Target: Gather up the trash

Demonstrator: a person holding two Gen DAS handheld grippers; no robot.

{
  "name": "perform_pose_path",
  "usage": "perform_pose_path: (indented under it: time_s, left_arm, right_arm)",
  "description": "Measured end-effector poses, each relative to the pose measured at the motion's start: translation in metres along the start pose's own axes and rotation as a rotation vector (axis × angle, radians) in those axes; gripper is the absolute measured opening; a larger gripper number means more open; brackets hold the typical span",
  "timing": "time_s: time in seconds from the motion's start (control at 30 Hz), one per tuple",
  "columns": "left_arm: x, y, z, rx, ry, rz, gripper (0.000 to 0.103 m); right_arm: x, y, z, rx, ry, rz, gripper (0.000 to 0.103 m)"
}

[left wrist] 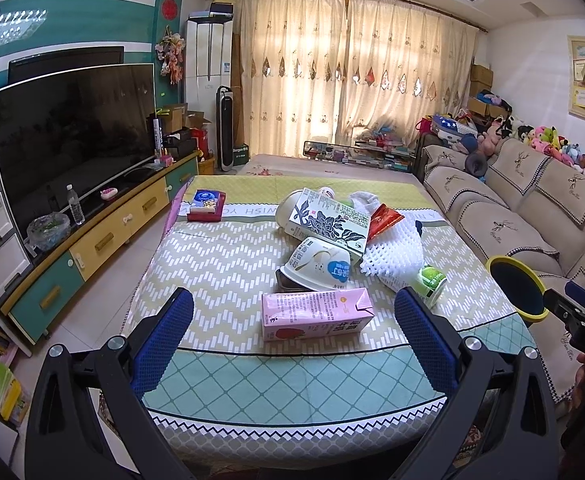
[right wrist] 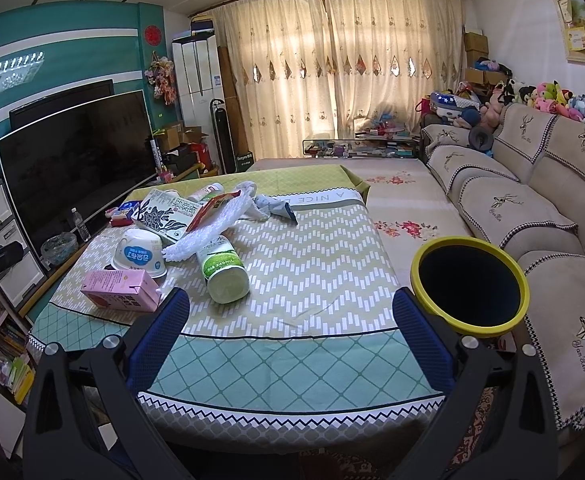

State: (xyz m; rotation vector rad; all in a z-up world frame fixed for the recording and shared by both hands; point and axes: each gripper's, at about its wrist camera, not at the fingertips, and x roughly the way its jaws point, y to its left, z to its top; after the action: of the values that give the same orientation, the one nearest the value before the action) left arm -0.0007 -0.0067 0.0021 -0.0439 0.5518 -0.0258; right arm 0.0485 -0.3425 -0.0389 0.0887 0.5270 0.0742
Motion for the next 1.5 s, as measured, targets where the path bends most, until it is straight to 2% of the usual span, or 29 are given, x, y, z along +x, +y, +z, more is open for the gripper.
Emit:
perform_pose_path:
  time_s: [1.5]
  left_arm:
    - [0.0023, -0.0015, -0.0025, 0.000, 0.008, -0.004, 0.099]
  right_arm:
    - [0.0020, -0.0003, -0.0006, 0.002, 0.006, 0.003, 0.097]
